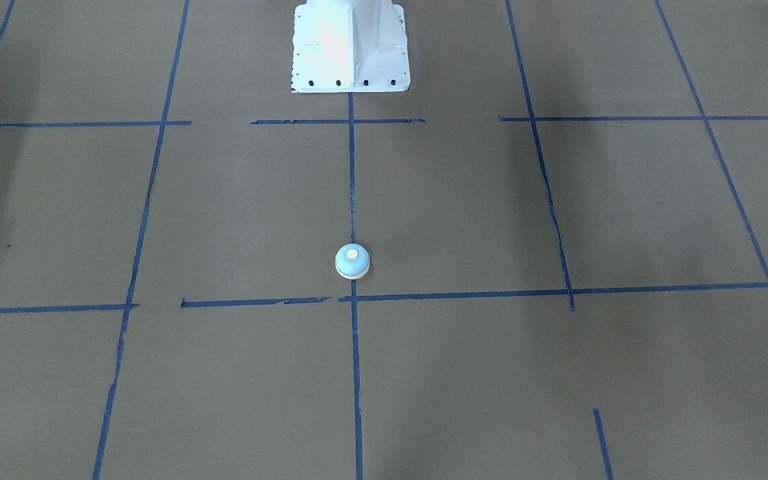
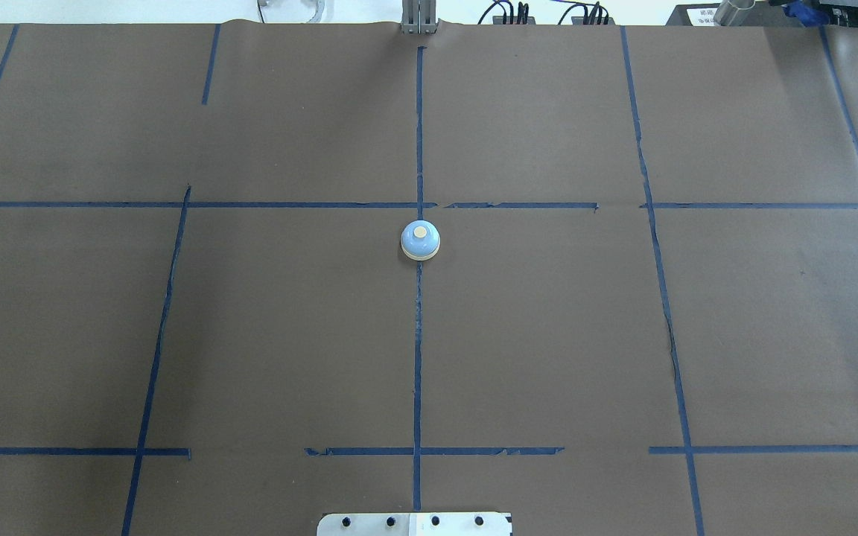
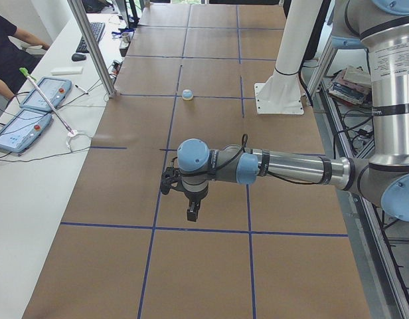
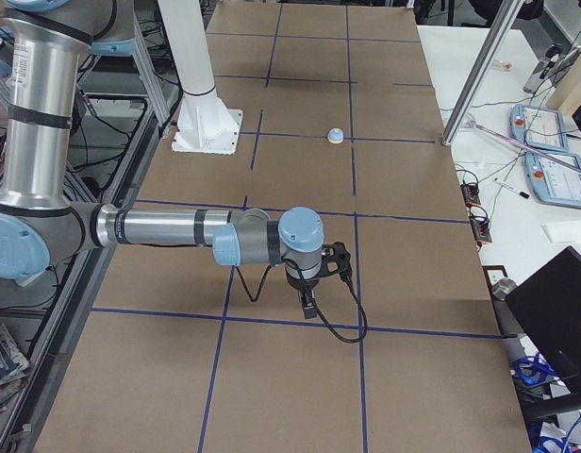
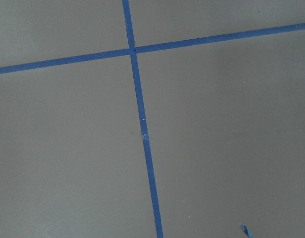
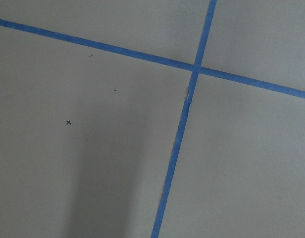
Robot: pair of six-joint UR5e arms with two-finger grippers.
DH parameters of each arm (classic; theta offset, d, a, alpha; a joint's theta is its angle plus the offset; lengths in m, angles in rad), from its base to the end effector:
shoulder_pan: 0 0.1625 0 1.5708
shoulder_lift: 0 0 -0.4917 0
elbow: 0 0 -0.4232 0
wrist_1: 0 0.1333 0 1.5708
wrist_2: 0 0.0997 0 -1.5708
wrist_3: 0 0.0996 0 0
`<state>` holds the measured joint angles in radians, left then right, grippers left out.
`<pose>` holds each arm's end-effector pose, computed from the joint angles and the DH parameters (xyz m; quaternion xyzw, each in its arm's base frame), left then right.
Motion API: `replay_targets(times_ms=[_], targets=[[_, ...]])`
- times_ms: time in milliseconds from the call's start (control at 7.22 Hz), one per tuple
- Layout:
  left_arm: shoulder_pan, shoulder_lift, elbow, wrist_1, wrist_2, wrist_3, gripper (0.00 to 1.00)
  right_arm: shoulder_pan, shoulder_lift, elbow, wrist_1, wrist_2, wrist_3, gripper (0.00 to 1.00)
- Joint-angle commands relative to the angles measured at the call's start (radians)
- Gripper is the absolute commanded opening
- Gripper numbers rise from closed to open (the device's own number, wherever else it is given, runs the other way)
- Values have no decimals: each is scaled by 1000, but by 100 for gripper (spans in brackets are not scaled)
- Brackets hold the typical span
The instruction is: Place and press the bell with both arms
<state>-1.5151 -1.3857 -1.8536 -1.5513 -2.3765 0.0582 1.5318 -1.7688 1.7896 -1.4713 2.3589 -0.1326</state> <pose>-0.0371 -0.4382 0.6655 0.0365 0.3917 0.0676 0.9169 0.0457 -0.4359 0.6936 0.0734 -0.3802 -0.1020 0.9163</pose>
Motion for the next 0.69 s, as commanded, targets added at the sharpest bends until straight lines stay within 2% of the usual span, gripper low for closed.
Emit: replay_targets(times_ms=[0, 554], targets=[[1, -3, -1, -3, -1, 0, 100, -12, 0, 1, 23, 0, 4, 100], [4, -19, 4, -1, -1, 2, 100, -39, 2, 0, 28, -1, 16, 100]])
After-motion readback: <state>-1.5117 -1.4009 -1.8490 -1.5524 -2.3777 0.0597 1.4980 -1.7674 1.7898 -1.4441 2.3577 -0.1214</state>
